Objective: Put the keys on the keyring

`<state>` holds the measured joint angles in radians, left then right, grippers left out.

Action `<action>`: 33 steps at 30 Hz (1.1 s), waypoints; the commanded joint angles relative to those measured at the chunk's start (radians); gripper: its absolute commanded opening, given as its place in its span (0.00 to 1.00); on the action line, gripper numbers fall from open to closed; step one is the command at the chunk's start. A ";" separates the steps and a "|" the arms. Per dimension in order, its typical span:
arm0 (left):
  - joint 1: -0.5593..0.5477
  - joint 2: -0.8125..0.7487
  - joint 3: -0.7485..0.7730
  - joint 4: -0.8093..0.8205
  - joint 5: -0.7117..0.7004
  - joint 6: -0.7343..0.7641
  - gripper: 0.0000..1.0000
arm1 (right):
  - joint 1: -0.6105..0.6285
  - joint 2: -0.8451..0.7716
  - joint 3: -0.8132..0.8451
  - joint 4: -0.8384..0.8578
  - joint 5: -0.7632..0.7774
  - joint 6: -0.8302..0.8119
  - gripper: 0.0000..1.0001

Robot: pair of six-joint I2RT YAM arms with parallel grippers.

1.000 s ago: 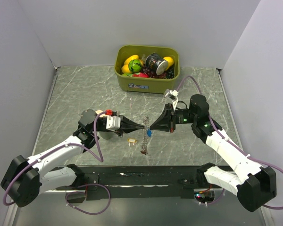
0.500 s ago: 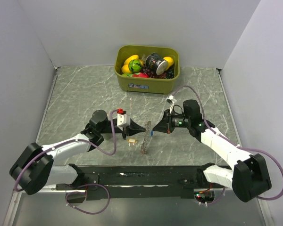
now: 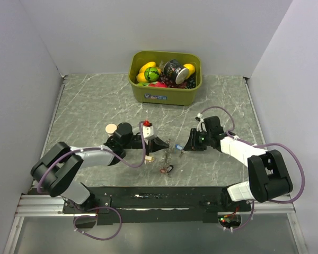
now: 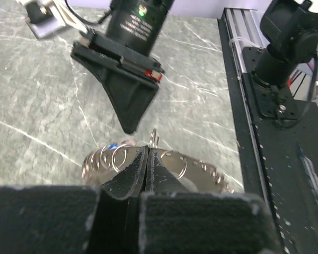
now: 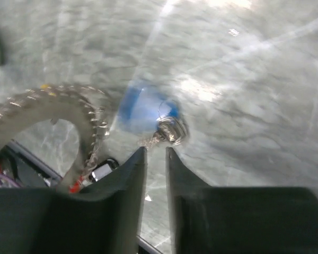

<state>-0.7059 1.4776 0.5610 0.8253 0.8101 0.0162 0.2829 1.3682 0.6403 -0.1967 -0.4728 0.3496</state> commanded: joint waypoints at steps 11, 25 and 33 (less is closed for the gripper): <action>-0.012 0.277 0.146 0.074 -0.097 -0.073 0.07 | -0.004 -0.162 -0.016 -0.058 0.164 -0.015 0.82; -0.012 0.098 0.103 0.040 -0.224 -0.036 0.96 | -0.004 -0.282 0.007 -0.050 0.108 -0.066 1.00; -0.012 -0.137 0.221 -0.346 -0.587 -0.066 0.96 | 0.002 -0.374 -0.031 0.031 0.065 -0.070 1.00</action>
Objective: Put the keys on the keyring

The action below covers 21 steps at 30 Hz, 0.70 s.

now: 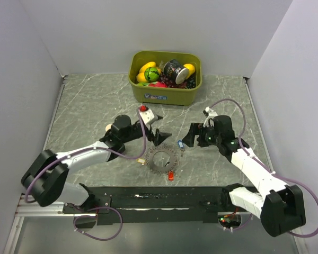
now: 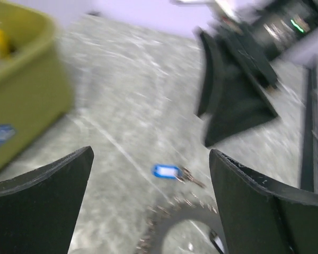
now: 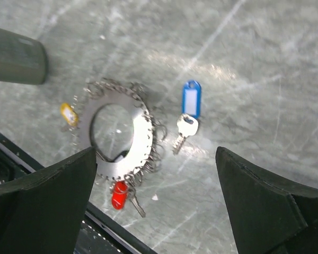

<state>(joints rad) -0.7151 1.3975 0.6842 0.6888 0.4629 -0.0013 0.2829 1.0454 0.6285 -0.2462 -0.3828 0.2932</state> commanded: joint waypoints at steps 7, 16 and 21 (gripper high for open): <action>0.052 0.098 0.471 -0.757 -0.478 -0.407 0.96 | 0.050 -0.051 -0.007 0.055 0.012 -0.020 1.00; 0.054 0.222 0.420 -0.762 -0.326 -0.488 0.96 | 0.180 0.068 -0.024 0.011 0.065 0.092 0.95; 0.054 0.259 0.411 -0.761 -0.280 -0.494 0.97 | 0.182 0.157 -0.067 0.100 0.032 0.147 0.80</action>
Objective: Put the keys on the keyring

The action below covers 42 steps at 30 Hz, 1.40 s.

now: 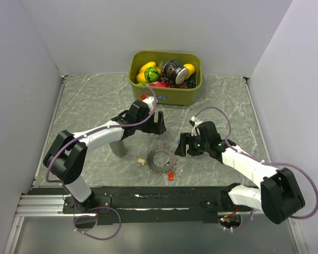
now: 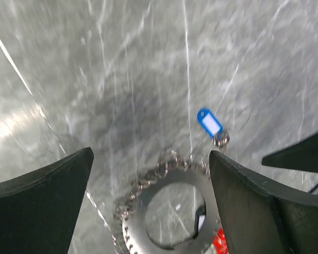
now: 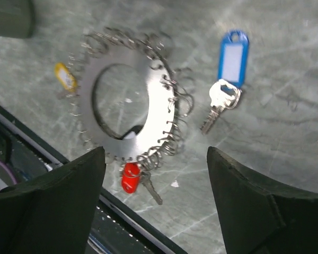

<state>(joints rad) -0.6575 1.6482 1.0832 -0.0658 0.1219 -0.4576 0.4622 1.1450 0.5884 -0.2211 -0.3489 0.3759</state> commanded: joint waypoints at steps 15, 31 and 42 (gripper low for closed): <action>-0.024 0.068 -0.077 0.208 0.407 -0.115 0.75 | -0.094 0.226 -0.053 0.249 -0.116 0.191 0.63; -0.097 0.219 -0.068 0.296 0.461 -0.184 0.44 | -0.132 0.285 -0.061 0.279 -0.141 0.228 0.35; -0.119 0.265 -0.074 0.302 0.412 -0.203 0.47 | -0.134 0.346 -0.047 0.284 -0.134 0.230 0.24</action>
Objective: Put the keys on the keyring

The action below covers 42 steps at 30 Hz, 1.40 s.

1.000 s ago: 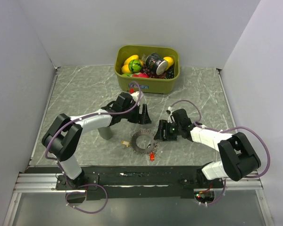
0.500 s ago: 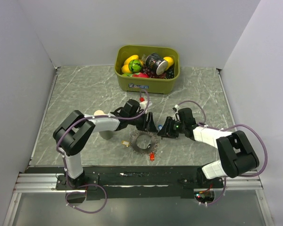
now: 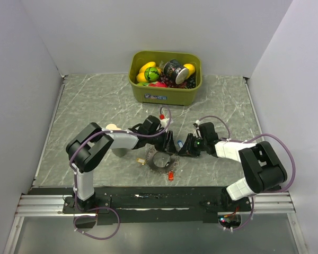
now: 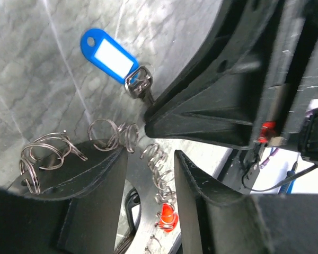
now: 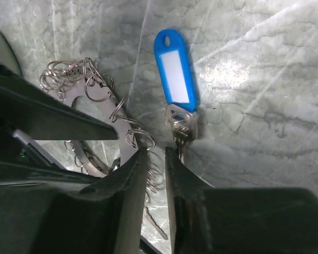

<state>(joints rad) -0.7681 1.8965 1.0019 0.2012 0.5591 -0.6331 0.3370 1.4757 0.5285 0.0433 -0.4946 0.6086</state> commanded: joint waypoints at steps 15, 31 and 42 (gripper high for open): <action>-0.013 0.070 0.021 0.070 -0.041 -0.030 0.38 | -0.007 0.081 0.027 0.038 -0.018 -0.001 0.02; -0.019 0.013 0.061 -0.042 -0.076 0.121 0.01 | -0.021 -0.115 0.080 -0.100 0.027 -0.093 0.11; -0.019 -0.187 0.179 -0.259 0.015 0.355 0.01 | -0.052 -0.426 0.153 -0.161 -0.084 -0.308 0.76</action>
<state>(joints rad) -0.7815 1.8141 1.1015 0.0181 0.5148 -0.3828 0.2932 1.1397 0.6388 -0.1024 -0.5064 0.4152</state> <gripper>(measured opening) 0.022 0.717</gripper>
